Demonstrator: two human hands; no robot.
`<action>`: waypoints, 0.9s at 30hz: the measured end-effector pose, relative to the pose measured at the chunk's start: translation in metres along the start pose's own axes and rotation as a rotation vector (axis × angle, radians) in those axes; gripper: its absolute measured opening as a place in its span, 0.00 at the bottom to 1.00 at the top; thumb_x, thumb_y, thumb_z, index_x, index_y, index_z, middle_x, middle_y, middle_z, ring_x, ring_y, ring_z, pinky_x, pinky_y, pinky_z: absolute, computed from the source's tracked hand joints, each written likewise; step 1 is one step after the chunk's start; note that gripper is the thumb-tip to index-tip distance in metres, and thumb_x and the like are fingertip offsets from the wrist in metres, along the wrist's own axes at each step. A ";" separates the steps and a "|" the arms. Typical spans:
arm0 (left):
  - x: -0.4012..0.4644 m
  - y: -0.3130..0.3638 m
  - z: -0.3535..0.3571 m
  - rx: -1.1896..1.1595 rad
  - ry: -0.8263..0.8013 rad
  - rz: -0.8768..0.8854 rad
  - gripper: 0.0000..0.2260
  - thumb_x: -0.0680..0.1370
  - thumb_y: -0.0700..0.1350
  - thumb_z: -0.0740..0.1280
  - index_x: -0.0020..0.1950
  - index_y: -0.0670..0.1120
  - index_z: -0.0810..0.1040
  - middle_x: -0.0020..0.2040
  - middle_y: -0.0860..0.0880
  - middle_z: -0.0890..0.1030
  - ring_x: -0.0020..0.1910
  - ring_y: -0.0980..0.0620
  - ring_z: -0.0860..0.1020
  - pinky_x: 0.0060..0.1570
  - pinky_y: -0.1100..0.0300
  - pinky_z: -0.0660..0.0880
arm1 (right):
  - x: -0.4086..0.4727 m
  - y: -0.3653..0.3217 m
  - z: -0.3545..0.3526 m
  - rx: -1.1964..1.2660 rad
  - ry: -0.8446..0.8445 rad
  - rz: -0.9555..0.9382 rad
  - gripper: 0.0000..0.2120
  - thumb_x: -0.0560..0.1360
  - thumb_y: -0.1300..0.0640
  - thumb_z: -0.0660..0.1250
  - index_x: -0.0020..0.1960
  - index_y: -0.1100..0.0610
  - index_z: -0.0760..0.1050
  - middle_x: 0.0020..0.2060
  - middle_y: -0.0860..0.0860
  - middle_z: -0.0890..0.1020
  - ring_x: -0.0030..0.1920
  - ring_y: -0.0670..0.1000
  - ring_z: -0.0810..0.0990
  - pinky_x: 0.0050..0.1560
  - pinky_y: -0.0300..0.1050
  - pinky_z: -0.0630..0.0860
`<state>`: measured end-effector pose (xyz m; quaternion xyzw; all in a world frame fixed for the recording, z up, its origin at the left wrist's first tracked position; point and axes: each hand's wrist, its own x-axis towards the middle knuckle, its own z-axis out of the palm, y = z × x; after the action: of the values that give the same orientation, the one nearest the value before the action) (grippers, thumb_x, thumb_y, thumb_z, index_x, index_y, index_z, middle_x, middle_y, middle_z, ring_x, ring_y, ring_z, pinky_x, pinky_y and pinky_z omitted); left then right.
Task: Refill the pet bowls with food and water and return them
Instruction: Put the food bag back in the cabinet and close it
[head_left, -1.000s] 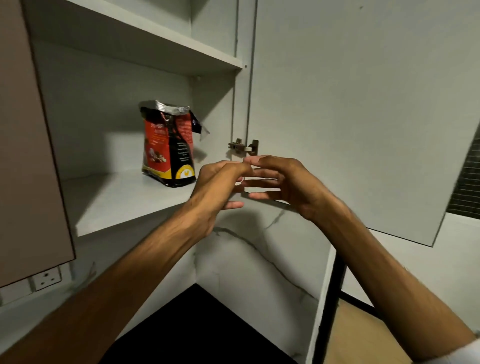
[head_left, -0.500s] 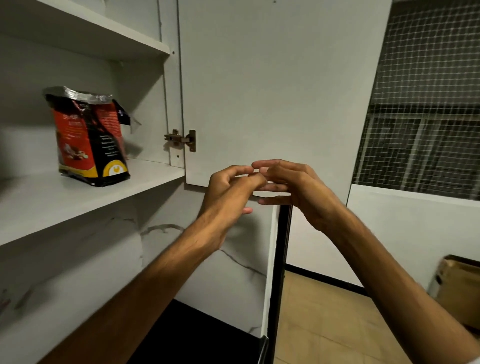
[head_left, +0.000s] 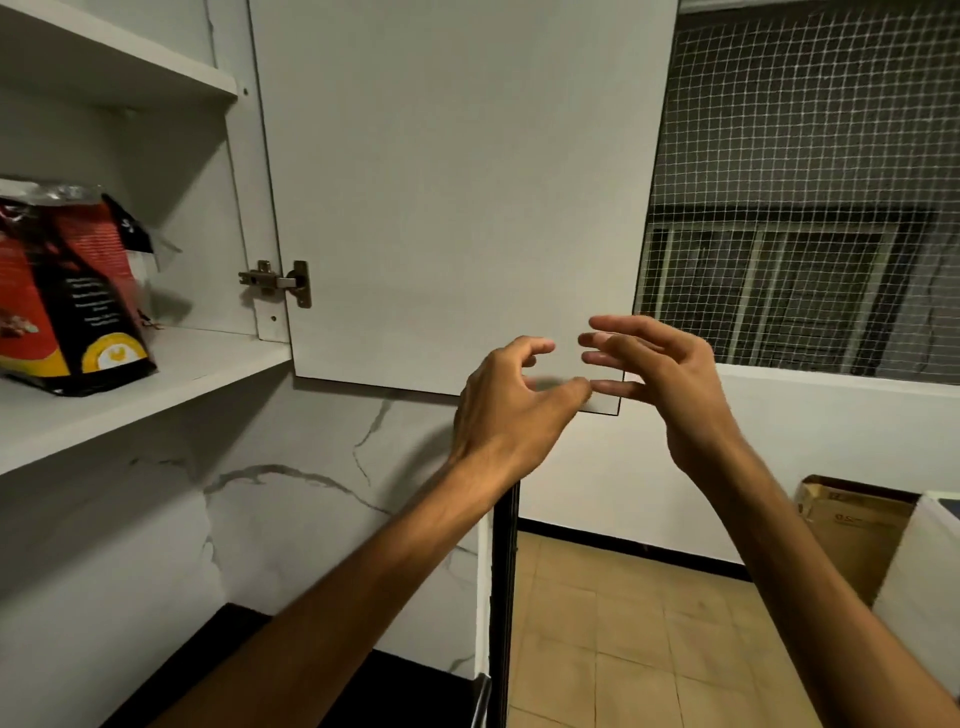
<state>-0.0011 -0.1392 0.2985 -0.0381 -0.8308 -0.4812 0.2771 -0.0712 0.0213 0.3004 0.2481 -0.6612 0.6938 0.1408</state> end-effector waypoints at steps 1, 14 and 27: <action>0.003 0.000 0.006 0.060 0.015 0.040 0.28 0.72 0.59 0.71 0.71 0.56 0.75 0.69 0.54 0.77 0.63 0.55 0.78 0.62 0.51 0.78 | 0.002 0.003 -0.006 -0.003 0.046 -0.008 0.10 0.81 0.61 0.71 0.61 0.57 0.84 0.52 0.55 0.89 0.55 0.53 0.88 0.50 0.46 0.85; 0.049 -0.016 0.061 0.419 0.140 0.285 0.37 0.74 0.58 0.74 0.80 0.53 0.65 0.83 0.48 0.53 0.81 0.47 0.58 0.69 0.46 0.75 | 0.028 0.050 -0.039 -0.217 0.370 -0.152 0.17 0.73 0.49 0.74 0.61 0.50 0.83 0.51 0.49 0.87 0.55 0.48 0.86 0.58 0.60 0.84; 0.065 -0.038 0.077 0.448 0.086 0.244 0.38 0.74 0.56 0.75 0.81 0.51 0.63 0.84 0.47 0.51 0.82 0.46 0.55 0.75 0.47 0.69 | 0.044 0.072 -0.027 -0.172 0.253 -0.043 0.17 0.77 0.56 0.71 0.65 0.53 0.81 0.53 0.50 0.87 0.56 0.47 0.86 0.61 0.56 0.83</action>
<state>-0.1008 -0.1096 0.2723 -0.0550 -0.8934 -0.2493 0.3697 -0.1503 0.0363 0.2626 0.1598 -0.6898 0.6571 0.2586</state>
